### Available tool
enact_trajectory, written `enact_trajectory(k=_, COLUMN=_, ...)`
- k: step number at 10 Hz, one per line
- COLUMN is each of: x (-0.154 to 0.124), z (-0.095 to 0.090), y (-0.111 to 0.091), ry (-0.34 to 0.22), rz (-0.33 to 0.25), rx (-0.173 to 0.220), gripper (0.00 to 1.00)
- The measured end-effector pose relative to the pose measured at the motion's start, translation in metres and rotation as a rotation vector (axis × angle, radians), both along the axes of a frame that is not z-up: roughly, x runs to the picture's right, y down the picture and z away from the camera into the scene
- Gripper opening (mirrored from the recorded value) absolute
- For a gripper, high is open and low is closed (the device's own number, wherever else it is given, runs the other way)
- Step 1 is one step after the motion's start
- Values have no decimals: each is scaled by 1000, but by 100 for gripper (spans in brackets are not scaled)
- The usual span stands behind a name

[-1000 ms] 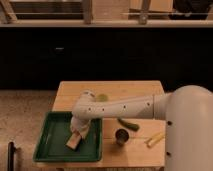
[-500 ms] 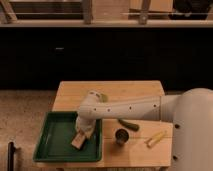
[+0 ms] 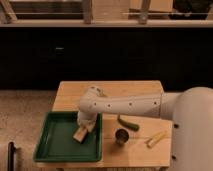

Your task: Wipe tray with eraser

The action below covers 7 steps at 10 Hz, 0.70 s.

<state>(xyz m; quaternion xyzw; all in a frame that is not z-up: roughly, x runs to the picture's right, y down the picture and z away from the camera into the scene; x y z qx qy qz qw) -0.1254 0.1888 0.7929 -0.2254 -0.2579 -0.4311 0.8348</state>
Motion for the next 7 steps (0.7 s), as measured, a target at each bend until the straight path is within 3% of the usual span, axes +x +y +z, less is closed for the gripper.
enact_trajectory(k=3, x=-34, z=8, y=-1, ry=-47, rz=-52, rx=-10, gripper=0)
enact_trajectory(k=7, x=-63, z=1, y=29, ry=-149, rz=-111, rx=-61, gripper=0)
